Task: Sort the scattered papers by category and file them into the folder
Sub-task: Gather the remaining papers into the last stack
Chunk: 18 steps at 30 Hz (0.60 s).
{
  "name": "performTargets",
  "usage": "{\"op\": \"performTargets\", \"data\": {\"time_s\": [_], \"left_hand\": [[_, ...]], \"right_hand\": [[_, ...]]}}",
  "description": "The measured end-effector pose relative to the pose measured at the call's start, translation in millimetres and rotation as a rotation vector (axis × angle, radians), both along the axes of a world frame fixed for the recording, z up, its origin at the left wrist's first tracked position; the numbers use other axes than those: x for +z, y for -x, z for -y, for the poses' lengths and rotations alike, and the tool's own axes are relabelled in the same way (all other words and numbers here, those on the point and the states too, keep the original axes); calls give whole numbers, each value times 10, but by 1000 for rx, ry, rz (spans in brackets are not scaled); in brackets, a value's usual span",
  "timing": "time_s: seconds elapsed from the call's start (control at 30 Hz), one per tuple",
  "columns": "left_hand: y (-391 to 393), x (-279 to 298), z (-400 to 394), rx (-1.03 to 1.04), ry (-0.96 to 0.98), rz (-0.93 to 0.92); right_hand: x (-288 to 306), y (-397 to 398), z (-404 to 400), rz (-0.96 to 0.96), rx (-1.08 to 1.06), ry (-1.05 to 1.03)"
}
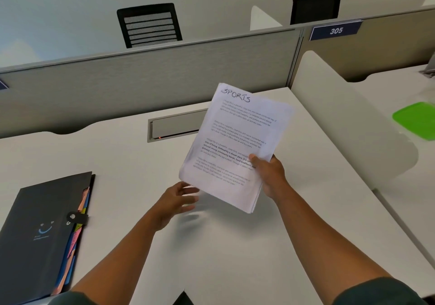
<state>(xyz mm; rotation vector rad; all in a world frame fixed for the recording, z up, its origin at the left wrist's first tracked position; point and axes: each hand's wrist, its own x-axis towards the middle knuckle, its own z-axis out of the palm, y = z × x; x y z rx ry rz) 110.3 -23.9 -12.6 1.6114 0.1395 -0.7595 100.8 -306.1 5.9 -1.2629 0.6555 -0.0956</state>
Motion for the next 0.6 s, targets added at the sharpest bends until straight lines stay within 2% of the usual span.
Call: {"op": "performTargets", "data": {"time_s": [0.13,0.3,0.4,0.5,0.6], "left_hand": [[0,99,183,-59,204,-22],[-82,174,384,246,292,74],[-157,191,299,354,252,132],[-215,201,135,389,166,214],[-263,200,-30,397,73,287]], "right_hand": [[42,-18,-150,53,-26,-254],[72,-9,-304,14,119,-336],[73,-18,-252,19,125,-318],[64,-38,-91,67,-1,-326],[42,-31,79,76,-88,-234]]}}
